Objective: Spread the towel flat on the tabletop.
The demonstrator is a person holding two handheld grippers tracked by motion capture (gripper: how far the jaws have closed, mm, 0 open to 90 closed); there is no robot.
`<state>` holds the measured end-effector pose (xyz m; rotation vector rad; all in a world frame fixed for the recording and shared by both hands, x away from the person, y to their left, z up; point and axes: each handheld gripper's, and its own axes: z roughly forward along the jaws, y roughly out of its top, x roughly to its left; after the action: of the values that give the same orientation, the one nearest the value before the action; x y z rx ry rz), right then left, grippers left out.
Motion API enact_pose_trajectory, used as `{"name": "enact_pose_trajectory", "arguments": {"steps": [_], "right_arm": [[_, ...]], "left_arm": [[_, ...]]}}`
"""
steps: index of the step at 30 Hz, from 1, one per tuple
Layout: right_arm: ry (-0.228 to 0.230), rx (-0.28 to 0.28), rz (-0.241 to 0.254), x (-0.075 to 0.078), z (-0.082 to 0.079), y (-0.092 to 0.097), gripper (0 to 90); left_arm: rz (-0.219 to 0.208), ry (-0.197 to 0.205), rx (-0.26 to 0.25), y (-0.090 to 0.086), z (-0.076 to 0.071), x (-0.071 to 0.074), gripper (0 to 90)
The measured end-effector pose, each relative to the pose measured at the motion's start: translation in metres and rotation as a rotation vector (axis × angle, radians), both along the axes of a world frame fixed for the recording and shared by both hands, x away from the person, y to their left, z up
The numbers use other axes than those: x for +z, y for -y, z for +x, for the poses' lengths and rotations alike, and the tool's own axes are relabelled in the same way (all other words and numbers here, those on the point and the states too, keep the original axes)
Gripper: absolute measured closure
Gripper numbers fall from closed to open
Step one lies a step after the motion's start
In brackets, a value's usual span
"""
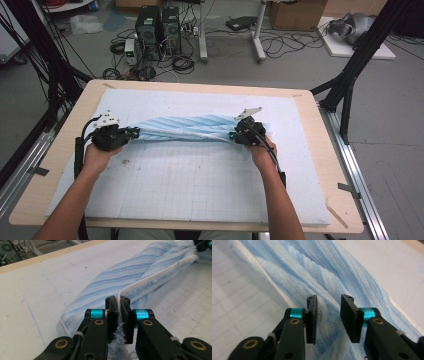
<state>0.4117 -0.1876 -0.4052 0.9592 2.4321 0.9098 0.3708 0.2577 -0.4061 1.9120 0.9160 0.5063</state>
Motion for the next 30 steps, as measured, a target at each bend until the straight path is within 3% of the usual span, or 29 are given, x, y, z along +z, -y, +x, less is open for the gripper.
{"name": "enact_pose_trajectory", "arguments": {"steps": [4, 10, 13, 18, 22, 24, 30], "right_arm": [[-0.001, 0.123, 0.062, 0.006, -0.012, -0.014, 73.4], [-0.084, 0.256, 0.079, -0.001, -0.022, -0.03, 73.8], [-0.117, 0.275, 0.049, -0.009, -0.022, -0.037, 69.9], [-0.139, 0.242, -0.019, -0.026, -0.013, -0.039, 64.9], [-0.136, 0.232, 0.004, -0.027, -0.008, -0.036, 73.4], [-0.153, 0.225, 0.01, -0.027, -0.008, -0.035, 88.0], [-0.234, 0.288, 0.049, -0.025, -0.018, -0.04, 88.4]], "left_arm": [[-0.002, -0.001, 0.004, 0.0, 0.001, -0.001, 85.5], [0.001, 0.0, 0.005, 0.0, 0.001, -0.001, 85.5], [-0.003, -0.003, 0.011, -0.001, 0.002, -0.002, 85.5], [-0.003, -0.003, 0.011, -0.001, 0.003, -0.002, 85.5], [-0.004, -0.003, 0.011, -0.001, 0.004, -0.003, 85.5], [-0.005, -0.003, 0.015, 0.0, 0.004, -0.003, 85.4], [0.0, -0.005, 0.029, -0.001, 0.006, -0.005, 85.1]]}}
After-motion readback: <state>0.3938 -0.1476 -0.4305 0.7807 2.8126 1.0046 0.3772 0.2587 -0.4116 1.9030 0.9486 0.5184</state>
